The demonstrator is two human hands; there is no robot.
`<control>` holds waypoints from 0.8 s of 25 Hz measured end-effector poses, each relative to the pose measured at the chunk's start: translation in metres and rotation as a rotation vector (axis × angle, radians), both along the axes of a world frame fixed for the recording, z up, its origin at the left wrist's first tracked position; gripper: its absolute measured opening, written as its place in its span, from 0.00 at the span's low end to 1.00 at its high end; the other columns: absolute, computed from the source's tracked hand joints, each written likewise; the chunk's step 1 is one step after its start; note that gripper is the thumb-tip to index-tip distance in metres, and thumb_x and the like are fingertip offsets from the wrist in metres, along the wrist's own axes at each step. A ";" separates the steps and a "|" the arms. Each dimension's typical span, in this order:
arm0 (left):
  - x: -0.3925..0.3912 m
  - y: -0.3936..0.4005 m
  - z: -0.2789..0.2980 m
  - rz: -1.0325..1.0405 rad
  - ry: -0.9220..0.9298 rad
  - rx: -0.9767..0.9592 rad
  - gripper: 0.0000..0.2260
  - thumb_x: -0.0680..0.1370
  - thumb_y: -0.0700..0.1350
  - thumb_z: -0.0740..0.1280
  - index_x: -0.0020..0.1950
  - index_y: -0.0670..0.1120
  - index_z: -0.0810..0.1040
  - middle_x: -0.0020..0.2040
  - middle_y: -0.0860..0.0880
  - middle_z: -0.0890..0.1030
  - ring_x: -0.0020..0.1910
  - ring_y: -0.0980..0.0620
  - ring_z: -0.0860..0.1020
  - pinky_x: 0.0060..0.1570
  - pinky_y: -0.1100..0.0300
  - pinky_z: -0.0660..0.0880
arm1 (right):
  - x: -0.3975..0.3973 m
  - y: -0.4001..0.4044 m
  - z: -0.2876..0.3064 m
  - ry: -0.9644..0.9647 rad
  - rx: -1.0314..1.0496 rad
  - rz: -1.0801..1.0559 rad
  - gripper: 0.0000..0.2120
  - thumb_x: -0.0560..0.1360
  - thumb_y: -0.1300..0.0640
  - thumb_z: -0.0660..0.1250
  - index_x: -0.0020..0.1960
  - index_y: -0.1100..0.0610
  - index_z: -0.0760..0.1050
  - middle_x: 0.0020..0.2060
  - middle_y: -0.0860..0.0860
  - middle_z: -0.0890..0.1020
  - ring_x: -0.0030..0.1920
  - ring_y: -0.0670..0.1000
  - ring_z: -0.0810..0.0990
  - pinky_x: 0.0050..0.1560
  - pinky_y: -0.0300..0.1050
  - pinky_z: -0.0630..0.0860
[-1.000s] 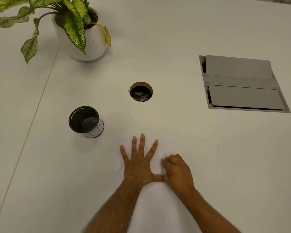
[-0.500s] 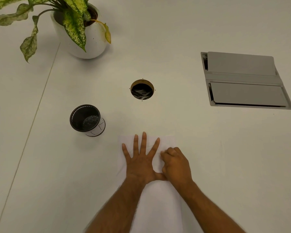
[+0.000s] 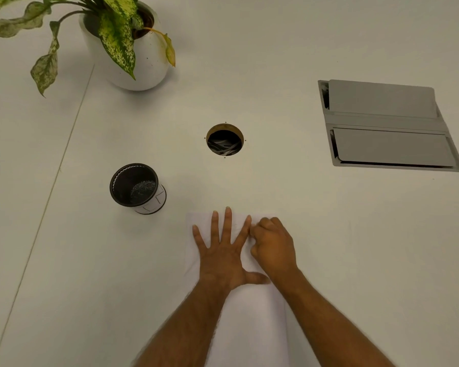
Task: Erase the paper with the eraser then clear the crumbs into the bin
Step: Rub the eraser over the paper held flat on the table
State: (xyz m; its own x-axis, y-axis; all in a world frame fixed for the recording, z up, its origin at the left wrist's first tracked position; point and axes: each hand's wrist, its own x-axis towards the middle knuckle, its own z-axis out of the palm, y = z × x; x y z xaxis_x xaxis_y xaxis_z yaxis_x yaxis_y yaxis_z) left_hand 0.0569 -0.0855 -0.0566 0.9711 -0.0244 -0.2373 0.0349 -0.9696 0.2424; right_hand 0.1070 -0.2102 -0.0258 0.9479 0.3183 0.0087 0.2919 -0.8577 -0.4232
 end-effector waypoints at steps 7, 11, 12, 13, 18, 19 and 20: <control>0.001 -0.001 0.001 0.034 0.046 0.006 0.56 0.61 0.84 0.48 0.82 0.54 0.45 0.82 0.45 0.44 0.80 0.38 0.43 0.70 0.25 0.38 | -0.044 -0.024 -0.001 0.062 0.067 -0.014 0.03 0.69 0.64 0.73 0.39 0.58 0.81 0.35 0.50 0.81 0.36 0.49 0.78 0.34 0.42 0.79; 0.001 -0.001 -0.001 0.033 0.069 0.041 0.58 0.59 0.83 0.51 0.81 0.54 0.37 0.82 0.45 0.37 0.79 0.39 0.37 0.69 0.25 0.35 | -0.065 -0.034 -0.003 0.033 0.029 0.014 0.04 0.69 0.60 0.69 0.36 0.56 0.81 0.33 0.47 0.80 0.35 0.48 0.76 0.33 0.38 0.75; 0.001 -0.001 -0.001 0.032 0.070 0.046 0.58 0.60 0.83 0.51 0.80 0.54 0.35 0.81 0.45 0.36 0.79 0.39 0.35 0.69 0.25 0.34 | -0.064 -0.033 -0.004 0.011 0.020 0.030 0.04 0.68 0.60 0.69 0.36 0.57 0.81 0.33 0.48 0.80 0.34 0.48 0.77 0.32 0.38 0.75; 0.001 -0.001 -0.001 0.032 0.070 0.045 0.58 0.60 0.83 0.50 0.80 0.54 0.34 0.81 0.45 0.34 0.79 0.39 0.34 0.68 0.25 0.34 | -0.061 -0.032 -0.003 -0.002 0.008 0.049 0.03 0.66 0.61 0.70 0.36 0.58 0.82 0.32 0.48 0.80 0.34 0.49 0.77 0.32 0.39 0.76; 0.001 -0.003 -0.001 0.039 0.057 0.026 0.54 0.63 0.81 0.48 0.82 0.52 0.46 0.82 0.44 0.47 0.80 0.38 0.45 0.70 0.26 0.36 | -0.049 -0.025 -0.006 -0.060 -0.031 0.104 0.05 0.62 0.61 0.75 0.38 0.59 0.84 0.34 0.51 0.82 0.35 0.51 0.79 0.33 0.41 0.79; 0.001 -0.003 -0.002 0.036 0.052 0.033 0.53 0.64 0.81 0.48 0.82 0.52 0.48 0.82 0.44 0.49 0.80 0.38 0.48 0.70 0.26 0.37 | -0.045 -0.022 -0.005 -0.077 -0.026 0.097 0.05 0.63 0.60 0.74 0.38 0.60 0.84 0.34 0.51 0.83 0.34 0.51 0.79 0.33 0.42 0.79; 0.001 -0.003 -0.002 0.034 0.052 0.046 0.53 0.64 0.81 0.49 0.82 0.52 0.49 0.82 0.44 0.50 0.80 0.38 0.49 0.70 0.26 0.37 | -0.040 -0.017 -0.004 -0.093 -0.016 0.084 0.06 0.63 0.59 0.72 0.39 0.60 0.84 0.34 0.51 0.83 0.34 0.52 0.80 0.33 0.42 0.80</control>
State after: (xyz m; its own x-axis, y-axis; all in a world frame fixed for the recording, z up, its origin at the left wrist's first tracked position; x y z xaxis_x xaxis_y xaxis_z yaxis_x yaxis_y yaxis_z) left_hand 0.0579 -0.0882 -0.0586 0.9576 0.0201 -0.2873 0.0789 -0.9777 0.1946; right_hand 0.0668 -0.2276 -0.0296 0.9134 0.3970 0.0898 0.4002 -0.8352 -0.3771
